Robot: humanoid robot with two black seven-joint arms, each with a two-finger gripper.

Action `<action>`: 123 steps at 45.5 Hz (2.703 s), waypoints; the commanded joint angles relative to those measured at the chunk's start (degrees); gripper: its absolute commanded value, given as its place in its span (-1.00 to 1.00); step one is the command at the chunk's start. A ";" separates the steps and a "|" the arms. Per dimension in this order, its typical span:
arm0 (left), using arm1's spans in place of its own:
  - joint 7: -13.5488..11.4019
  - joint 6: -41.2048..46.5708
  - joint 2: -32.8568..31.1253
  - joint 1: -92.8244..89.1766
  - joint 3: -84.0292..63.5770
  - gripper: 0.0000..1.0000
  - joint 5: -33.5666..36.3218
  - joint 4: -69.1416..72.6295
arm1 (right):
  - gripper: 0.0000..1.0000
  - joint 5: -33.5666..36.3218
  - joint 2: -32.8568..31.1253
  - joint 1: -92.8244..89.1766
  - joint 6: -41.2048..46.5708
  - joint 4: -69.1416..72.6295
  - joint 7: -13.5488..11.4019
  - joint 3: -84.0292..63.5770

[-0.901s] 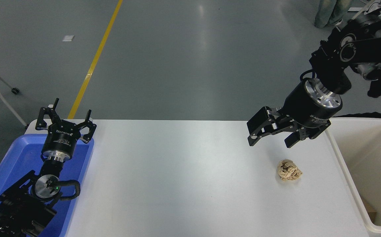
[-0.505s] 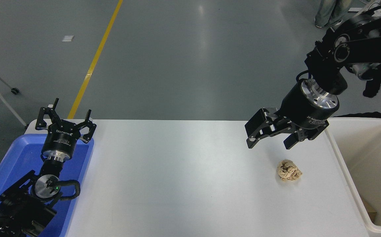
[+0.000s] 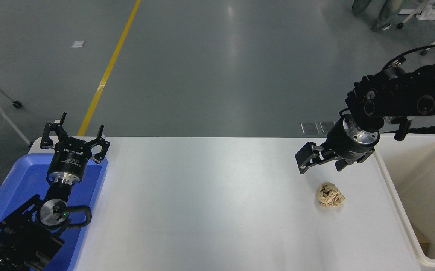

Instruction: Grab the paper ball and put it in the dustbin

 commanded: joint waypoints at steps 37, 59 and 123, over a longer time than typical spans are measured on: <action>0.00 -0.01 0.00 0.01 0.00 1.00 0.01 0.02 | 1.00 -9.05 2.31 -35.70 -16.38 -25.40 -0.42 18.47; 0.00 -0.01 0.00 0.01 0.00 1.00 0.01 0.02 | -1.00 -9.23 3.19 -38.16 -16.82 -27.86 -0.51 18.91; 0.09 -0.09 0.00 0.01 0.09 1.00 0.09 0.02 | -1.00 4.05 -10.43 45.69 9.90 23.47 0.11 -18.17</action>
